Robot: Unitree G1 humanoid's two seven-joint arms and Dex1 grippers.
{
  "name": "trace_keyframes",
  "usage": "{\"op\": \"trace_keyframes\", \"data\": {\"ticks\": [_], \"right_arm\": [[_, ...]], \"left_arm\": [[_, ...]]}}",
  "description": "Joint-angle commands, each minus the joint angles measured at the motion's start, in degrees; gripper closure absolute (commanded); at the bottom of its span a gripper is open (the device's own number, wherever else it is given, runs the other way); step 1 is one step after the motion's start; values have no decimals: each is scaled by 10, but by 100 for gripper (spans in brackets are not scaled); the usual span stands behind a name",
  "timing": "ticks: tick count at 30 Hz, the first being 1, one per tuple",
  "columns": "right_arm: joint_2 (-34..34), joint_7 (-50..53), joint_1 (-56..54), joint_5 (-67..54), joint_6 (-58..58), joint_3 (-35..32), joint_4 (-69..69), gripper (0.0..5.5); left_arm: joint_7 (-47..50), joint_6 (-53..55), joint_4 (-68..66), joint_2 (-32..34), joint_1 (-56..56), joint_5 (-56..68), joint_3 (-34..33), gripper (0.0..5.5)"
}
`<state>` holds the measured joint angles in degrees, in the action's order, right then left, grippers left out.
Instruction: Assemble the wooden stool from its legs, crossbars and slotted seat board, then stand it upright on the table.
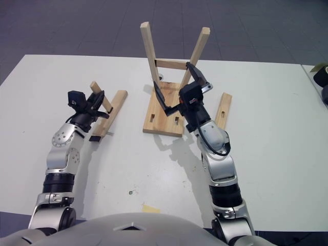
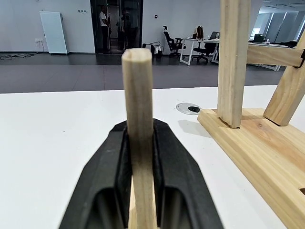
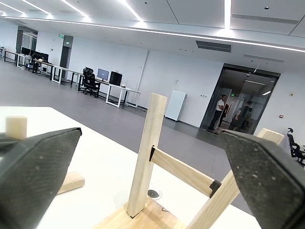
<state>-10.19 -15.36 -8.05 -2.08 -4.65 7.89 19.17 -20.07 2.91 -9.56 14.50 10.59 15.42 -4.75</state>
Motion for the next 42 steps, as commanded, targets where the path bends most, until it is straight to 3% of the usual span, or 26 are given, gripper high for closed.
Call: {"op": "trace_keyframes", "data": {"ticks": [1,17,18,32,42], "right_arm": [[-1,1,2,2,-2,-3,2,10],[2,-1,-7,8,6,2,-7,10],[3,-2,-7,8,6,3,-8,10],[5,-6,-7,8,11,7,-12,10],[6,-2,-7,13,12,9,-17,10]], "left_arm": [[-10,53,-73,0,-63,-26,24,508],[4,54,7,-10,-37,-10,19,508],[9,53,19,-11,-34,-10,16,471],[78,205,199,-3,172,97,-65,237],[12,212,34,14,220,96,-50,67]]}}
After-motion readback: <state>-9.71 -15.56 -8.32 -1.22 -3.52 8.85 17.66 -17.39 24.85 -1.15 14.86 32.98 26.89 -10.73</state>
